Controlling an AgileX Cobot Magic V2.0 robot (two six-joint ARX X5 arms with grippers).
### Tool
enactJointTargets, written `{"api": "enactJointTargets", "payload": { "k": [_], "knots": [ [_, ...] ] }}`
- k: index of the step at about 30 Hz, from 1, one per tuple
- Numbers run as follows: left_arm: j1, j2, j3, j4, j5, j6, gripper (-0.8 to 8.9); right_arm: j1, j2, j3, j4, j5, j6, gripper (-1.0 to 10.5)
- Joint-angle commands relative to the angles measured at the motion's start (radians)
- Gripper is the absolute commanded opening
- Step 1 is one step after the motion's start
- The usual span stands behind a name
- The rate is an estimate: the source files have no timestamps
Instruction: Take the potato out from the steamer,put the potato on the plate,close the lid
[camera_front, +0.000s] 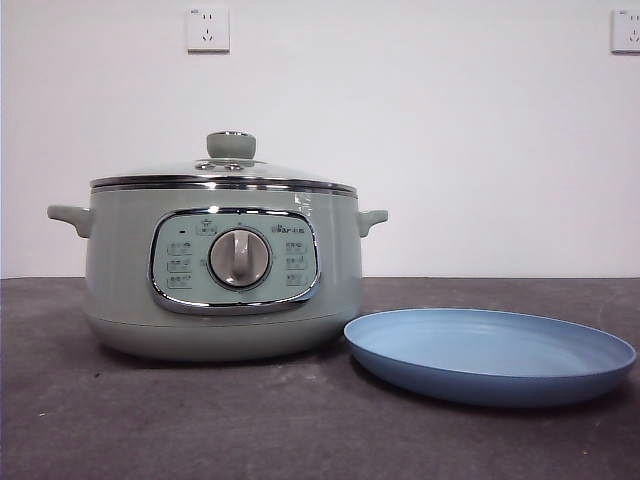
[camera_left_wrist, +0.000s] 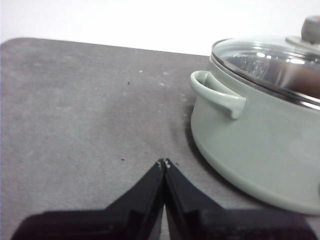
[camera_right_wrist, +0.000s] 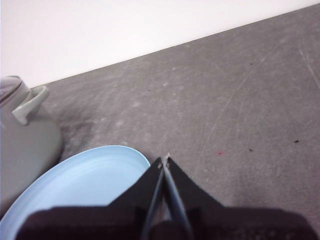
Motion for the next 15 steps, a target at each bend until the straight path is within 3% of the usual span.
{"api": "enactJointTargets", "payload": {
  "k": [1,6,15],
  "knots": [
    [0.003,-0.003,-0.009,-0.012,0.034,-0.113,-0.04,-0.003,-0.002,-0.009,-0.008,-0.003,0.040,0.0],
    [0.003,-0.003,0.011,-0.029,0.080,-0.140,-0.08,-0.002,-0.002,0.014,-0.010,-0.029,0.154,-0.1],
    [0.003,0.040,0.194,-0.106,0.139,-0.166,-0.08,-0.002,0.061,0.191,-0.083,-0.113,0.158,-0.1]
  ]
}}
